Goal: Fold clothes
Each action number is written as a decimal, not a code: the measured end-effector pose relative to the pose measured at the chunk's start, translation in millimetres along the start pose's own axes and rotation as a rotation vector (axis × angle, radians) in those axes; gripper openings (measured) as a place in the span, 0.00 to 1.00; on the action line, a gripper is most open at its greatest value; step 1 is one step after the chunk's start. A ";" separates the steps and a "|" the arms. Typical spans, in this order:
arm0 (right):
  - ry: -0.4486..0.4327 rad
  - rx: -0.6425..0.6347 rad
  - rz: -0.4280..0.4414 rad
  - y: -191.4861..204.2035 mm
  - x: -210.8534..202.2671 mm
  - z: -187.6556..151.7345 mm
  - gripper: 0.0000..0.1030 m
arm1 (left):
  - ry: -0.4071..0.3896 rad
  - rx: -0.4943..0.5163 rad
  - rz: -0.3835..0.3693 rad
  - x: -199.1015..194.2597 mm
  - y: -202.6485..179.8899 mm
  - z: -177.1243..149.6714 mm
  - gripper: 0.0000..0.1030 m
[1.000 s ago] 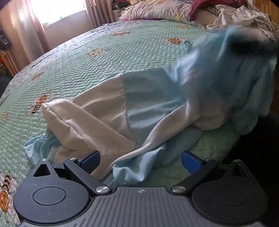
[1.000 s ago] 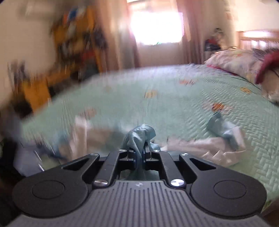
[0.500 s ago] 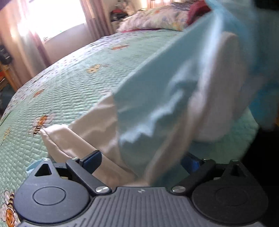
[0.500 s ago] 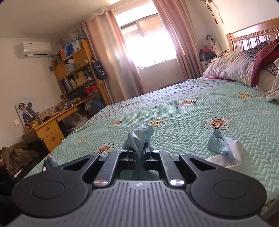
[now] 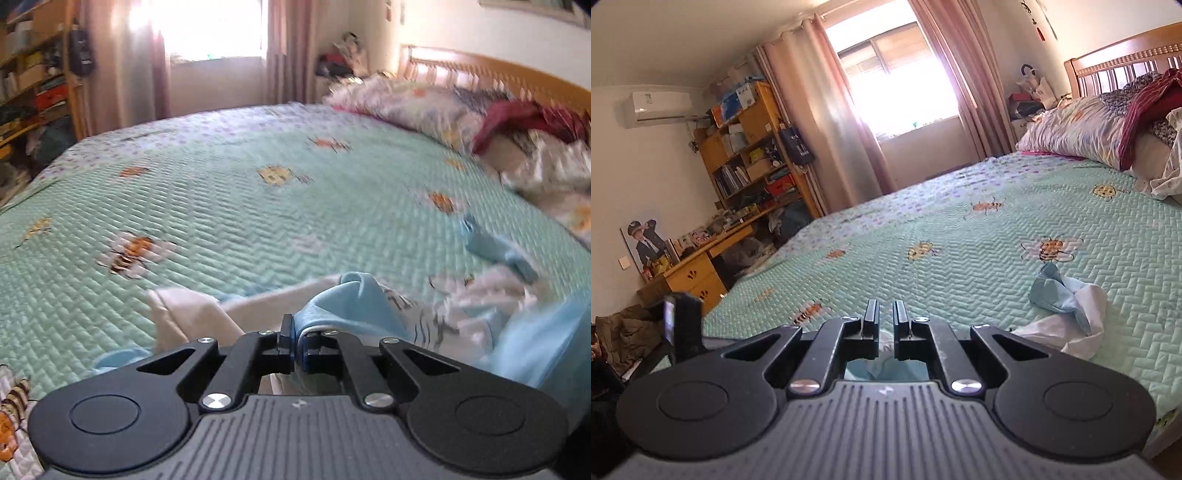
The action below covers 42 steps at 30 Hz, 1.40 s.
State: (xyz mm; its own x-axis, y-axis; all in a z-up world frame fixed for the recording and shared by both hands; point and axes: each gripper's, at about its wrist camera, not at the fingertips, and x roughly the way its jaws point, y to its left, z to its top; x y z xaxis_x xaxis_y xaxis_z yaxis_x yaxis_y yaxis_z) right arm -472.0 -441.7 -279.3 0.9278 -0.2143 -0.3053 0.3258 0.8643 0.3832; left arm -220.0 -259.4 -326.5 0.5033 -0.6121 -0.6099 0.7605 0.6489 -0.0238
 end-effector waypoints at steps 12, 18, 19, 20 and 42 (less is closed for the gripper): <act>0.222 -0.049 0.013 24.0 48.8 -64.7 0.70 | -0.215 -0.141 0.279 -117.9 63.7 -15.7 0.04; 0.303 -0.233 0.041 55.9 81.7 -99.0 0.70 | -0.035 -0.150 0.299 -98.5 77.0 -62.9 0.05; 0.308 -0.284 0.048 62.6 85.5 -103.2 0.70 | -0.024 -0.148 0.303 -97.4 77.9 -65.0 0.07; 0.310 -0.342 0.053 69.2 88.5 -106.7 0.70 | -0.015 -0.145 0.307 -96.6 78.7 -66.7 0.12; 0.459 -0.463 0.250 58.9 36.3 -100.0 0.08 | -0.153 -0.031 0.292 -142.9 57.6 -63.4 0.59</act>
State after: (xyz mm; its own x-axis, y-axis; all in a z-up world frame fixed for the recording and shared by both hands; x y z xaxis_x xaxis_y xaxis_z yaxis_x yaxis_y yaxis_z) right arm -437.3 -353.0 -355.0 0.7609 0.1426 -0.6330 -0.0934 0.9895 0.1106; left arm -274.1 -105.9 -290.9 0.7558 -0.4574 -0.4686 0.5633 0.8190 0.1092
